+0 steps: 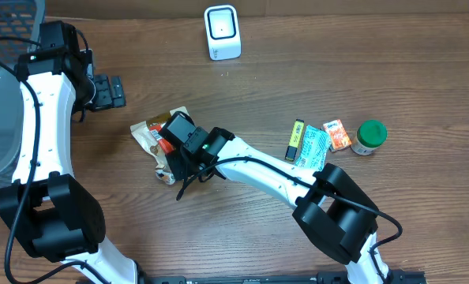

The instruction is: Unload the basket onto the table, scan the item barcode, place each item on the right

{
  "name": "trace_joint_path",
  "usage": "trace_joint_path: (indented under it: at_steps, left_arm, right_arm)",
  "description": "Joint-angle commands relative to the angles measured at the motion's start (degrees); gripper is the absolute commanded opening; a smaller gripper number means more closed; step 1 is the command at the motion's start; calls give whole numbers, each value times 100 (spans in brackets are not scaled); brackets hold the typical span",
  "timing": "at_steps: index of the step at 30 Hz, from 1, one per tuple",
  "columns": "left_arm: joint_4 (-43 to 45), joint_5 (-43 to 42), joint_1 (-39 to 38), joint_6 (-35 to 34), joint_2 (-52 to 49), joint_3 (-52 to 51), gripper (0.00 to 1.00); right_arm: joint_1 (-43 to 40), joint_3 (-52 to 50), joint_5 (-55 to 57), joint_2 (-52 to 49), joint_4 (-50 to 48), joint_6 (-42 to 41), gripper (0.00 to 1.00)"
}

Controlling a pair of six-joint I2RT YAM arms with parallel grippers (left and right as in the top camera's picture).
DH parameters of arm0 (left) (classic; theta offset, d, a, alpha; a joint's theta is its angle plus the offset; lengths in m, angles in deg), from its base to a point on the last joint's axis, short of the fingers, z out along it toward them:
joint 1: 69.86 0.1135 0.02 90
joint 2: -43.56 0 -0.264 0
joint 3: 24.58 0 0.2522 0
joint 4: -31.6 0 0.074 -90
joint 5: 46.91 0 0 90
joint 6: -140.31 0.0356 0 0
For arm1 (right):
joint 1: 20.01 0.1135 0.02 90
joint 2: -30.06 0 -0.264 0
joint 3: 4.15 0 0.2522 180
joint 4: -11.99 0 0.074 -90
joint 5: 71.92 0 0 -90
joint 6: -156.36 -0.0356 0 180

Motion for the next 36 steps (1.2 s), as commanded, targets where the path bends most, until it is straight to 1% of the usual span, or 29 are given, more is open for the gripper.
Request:
trace_joint_path:
  at_steps: [1, 8, 14, 18, 23, 33, 36]
  left_arm:
    - [4, -44, -42, 90, 107, 118, 100]
    - [4, -42, -42, 90, 107, 118, 100]
    - [7, -44, -42, 90, 107, 118, 100]
    - [4, -44, -42, 90, 107, 118, 100]
    - [4, -44, -42, 90, 107, 118, 100]
    - [4, -42, -42, 90, 107, 118, 100]
    - [4, -44, -42, 90, 107, 118, 100]
  right_arm:
    - [-11, 146, 302, 24, -26, -13, 49]
    - [13, 70, 83, 11, 26, -28, 49]
    - [35, -72, -50, -9, 37, -455, 48]
    - [35, -83, -68, -11, 68, -494, 48]
    - [101, -83, -66, -28, 146, -774, 48]
    - [240, -155, 396, -46, -61, -765, 49]
    - [310, -155, 472, -94, -225, -507, 49]
